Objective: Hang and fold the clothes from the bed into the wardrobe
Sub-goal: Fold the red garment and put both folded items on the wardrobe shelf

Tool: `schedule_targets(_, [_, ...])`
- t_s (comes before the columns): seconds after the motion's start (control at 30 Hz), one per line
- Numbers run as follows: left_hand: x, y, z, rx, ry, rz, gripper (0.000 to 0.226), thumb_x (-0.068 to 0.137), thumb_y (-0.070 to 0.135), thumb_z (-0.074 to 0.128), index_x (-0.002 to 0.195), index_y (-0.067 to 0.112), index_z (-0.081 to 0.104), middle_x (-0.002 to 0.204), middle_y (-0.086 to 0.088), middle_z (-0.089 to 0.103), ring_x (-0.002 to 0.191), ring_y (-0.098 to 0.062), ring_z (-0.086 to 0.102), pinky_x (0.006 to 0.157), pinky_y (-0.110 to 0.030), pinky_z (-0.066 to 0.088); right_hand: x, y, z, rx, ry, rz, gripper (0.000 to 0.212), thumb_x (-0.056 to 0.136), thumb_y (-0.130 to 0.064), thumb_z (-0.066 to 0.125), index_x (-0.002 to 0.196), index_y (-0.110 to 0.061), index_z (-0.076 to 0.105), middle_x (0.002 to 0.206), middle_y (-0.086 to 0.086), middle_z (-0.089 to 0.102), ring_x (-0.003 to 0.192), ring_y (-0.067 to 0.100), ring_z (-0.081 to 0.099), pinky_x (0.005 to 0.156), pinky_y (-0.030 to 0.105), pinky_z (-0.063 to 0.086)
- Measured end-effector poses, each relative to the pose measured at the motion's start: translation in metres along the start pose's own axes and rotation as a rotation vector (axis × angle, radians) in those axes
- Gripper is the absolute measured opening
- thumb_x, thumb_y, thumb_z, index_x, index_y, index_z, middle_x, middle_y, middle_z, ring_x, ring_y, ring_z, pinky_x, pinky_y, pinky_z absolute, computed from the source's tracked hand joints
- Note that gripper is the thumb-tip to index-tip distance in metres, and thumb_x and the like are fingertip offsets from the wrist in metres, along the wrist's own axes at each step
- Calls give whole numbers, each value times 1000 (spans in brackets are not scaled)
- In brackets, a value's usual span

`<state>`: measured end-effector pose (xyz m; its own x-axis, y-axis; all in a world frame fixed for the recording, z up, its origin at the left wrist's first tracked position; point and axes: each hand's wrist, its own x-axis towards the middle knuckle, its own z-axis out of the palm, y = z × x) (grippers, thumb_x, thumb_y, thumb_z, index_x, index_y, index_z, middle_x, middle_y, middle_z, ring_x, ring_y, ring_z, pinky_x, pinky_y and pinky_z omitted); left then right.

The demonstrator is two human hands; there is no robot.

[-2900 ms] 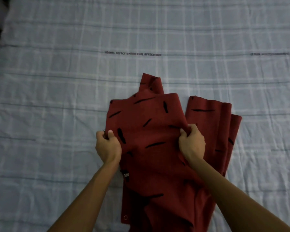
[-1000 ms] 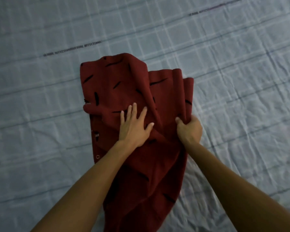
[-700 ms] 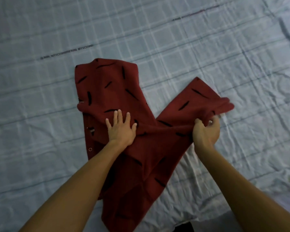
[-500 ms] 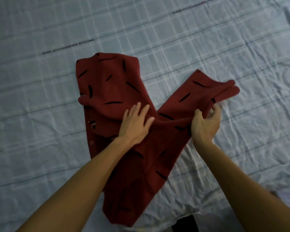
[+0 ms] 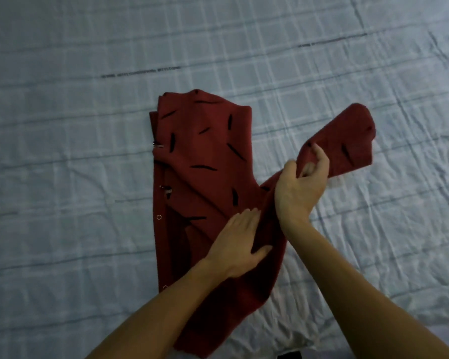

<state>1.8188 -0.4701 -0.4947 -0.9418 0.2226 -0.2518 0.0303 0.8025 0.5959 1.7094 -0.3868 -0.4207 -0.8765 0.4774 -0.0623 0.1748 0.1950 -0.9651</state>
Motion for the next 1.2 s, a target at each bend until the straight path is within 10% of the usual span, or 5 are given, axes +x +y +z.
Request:
schedule_targets(0.23, [-25, -28, -39, -543, 370, -232, 60, 89, 33, 57, 143, 23, 32, 131, 12, 52, 119, 0, 49, 99, -19, 40, -50, -33, 108, -65, -328, -172, 42, 90, -11, 54, 130, -19, 47, 56, -15, 40, 52, 0, 47, 57, 11, 39])
schedule_targets(0.37, [-47, -62, -41, -643, 617, -467, 64, 89, 44, 43, 146, 26, 24, 136, 24, 37, 124, 12, 38, 102, -14, 33, -77, -22, 155, -225, -841, -60, 53, 94, -28, 53, 142, -14, 37, 101, 2, 64, 95, 15, 60, 91, 33, 46])
schedule_targets(0.53, [-46, -93, -55, -622, 965, -628, 41, 98, 26, 34, 136, 14, 45, 128, 1, 56, 119, -15, 53, 99, -32, 43, -69, 27, 115, -390, -773, -323, 40, 94, -21, 50, 134, -14, 49, 128, 6, 57, 123, 19, 48, 106, 26, 33])
schedule_targets(0.87, [4, -131, -64, 59, -6, -282, 75, 91, 62, 2, 151, 17, 4, 160, 1, -1, 145, -8, -9, 118, -31, -6, -60, 75, 97, -847, -1180, -419, 50, 101, -19, 30, 150, -14, 18, 159, 7, 6, 146, 25, -6, 117, 38, -5])
schedule_targets(1.2, [-40, -136, -52, 277, 109, -94, 57, 97, 35, 18, 148, 11, 27, 155, -11, 24, 145, -23, 17, 117, -39, 10, -84, 90, 61, -942, -1025, -585, 49, 101, -23, 30, 148, -12, 24, 157, 5, 19, 146, 22, 7, 119, 43, 8])
